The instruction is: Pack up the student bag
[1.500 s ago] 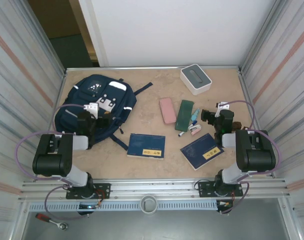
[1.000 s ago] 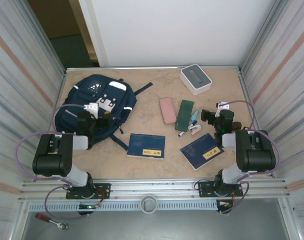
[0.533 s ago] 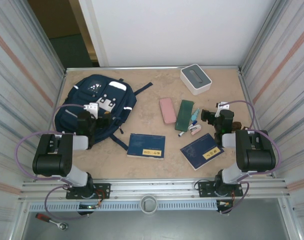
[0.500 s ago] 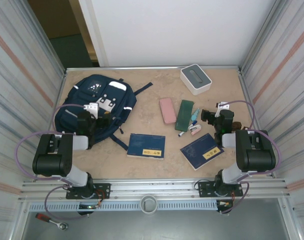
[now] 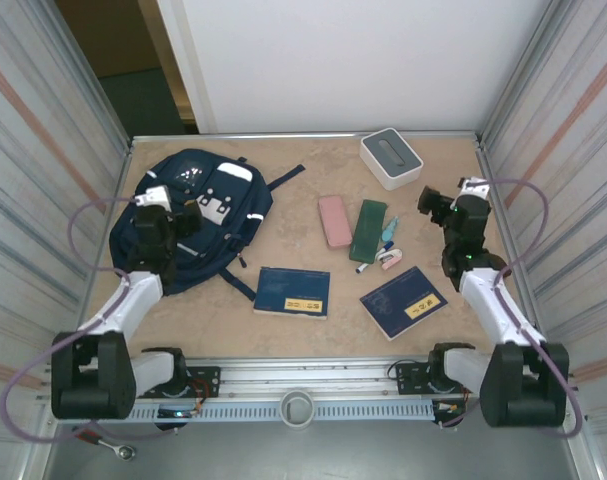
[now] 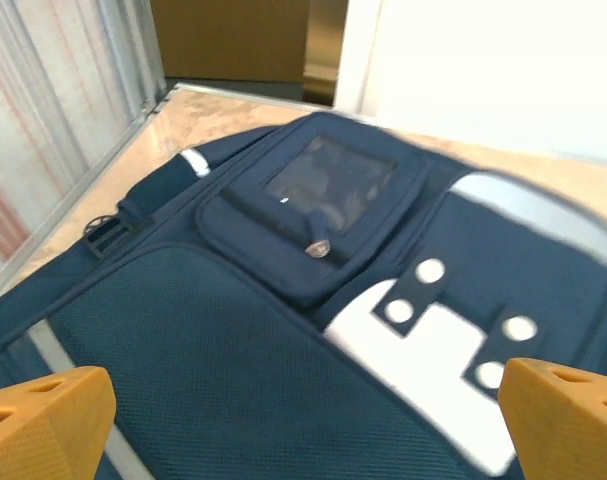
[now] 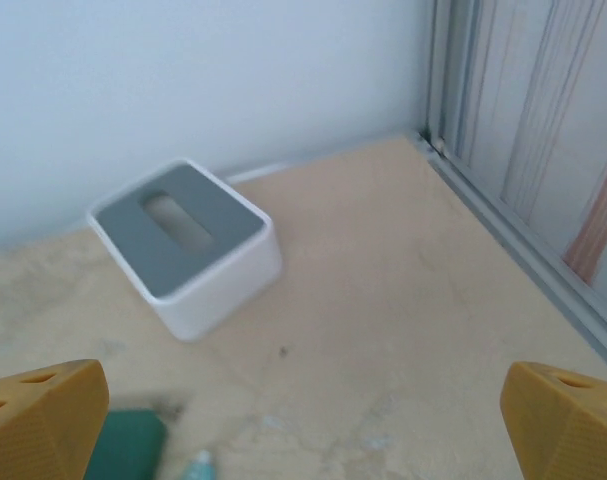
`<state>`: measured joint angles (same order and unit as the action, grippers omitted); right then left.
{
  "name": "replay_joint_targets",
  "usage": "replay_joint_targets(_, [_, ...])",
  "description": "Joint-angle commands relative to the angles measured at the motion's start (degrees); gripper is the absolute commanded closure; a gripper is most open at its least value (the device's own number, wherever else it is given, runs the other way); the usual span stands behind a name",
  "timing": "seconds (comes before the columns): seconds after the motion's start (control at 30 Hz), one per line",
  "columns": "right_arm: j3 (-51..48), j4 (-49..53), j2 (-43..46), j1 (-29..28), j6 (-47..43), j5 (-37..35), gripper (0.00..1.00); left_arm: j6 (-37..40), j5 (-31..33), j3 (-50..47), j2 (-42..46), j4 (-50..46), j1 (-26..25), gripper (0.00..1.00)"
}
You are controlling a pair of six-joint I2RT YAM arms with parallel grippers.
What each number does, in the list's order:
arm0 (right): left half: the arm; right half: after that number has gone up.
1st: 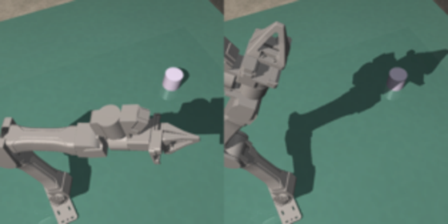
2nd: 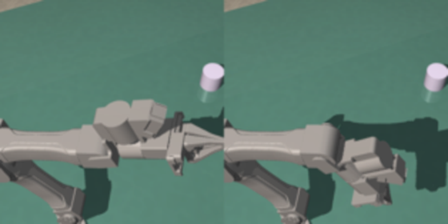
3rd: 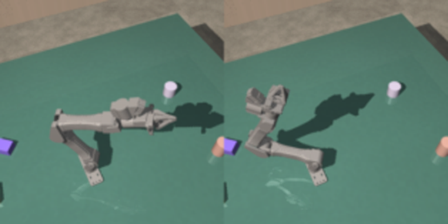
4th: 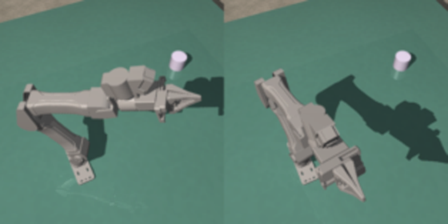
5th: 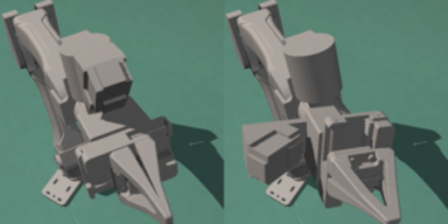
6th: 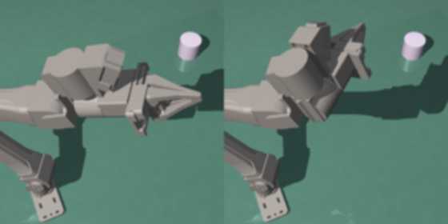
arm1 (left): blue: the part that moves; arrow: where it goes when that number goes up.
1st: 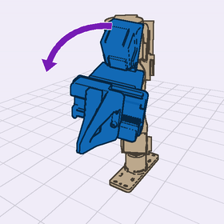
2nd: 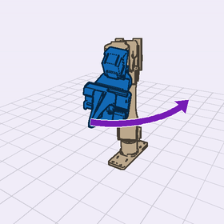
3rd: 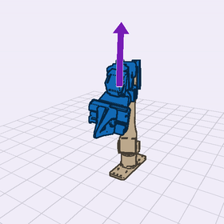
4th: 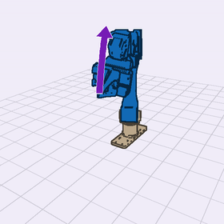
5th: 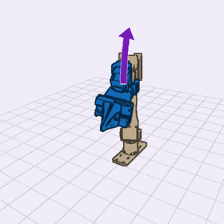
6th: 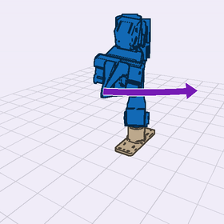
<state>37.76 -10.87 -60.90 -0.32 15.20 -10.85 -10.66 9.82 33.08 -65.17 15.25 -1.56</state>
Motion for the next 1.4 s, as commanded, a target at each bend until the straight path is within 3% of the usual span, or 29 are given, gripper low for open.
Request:
replay_joint_targets(0.0, [3.66, 14.73, 0.26, -2.8, 5.8, 7.12, 0.01, -9.51, -7.43, 3.29, -0.71, -11.15, -3.51, 0.01])
replay_joint_targets(0.13, [8.22, 18.27, -4.78, -10.8, 6.16, 6.65, 0.01, -8.07, -3.77, 16.42, -11.33, -22.91, -11.96, 0.01])
replay_joint_targets(0.23, [11.38, 18.5, -9.56, -15.15, 5.27, 5.59, 0.01, -4.83, 0.25, 27.91, -22.78, -32.9, -14.76, 0.07])
replay_joint_targets(0.4, [16.61, 20.23, -16.71, -17.61, 4.24, 5.49, 0.01, -1.83, 1.63, 43.06, -38.11, -44.04, -14.96, 0.15])
replay_joint_targets(0.57, [18.62, 20.32, -21.32, -18.53, 4.46, 6.98, 0.01, 0.28, 0.85, 52.41, -47.93, -46.5, -14.55, 0.21])
replay_joint_targets(0.67, [19.32, 21.25, -23.16, -19.19, 4.62, 7.25, 0.01, 2.14, -1.57, 57.4, -52.94, -48.78, -14.43, 0.32])
replay_joint_targets(0.87, [21.76, 25.87, -24.28, -19.99, 4.3, 8.11, 0.01, 10.63, -13.77, 57.71, -56.09, -46.08, -15.37, 0.45])
replay_joint_targets(1.17, [22.76, 25.74, -25.37, -20.9, 9.39, 14.64, 0.01, 21.38, -26.84, 68.21, -61.38, -50.09, -19.29, 0.47])
replay_joint_targets(1.37, [26.86, 24.56, -31.01, -23.67, 11.26, 16.2, 0.01, 24.82, -26.6, 78.43, -62.63, -53.18, -22.83, 0.44])
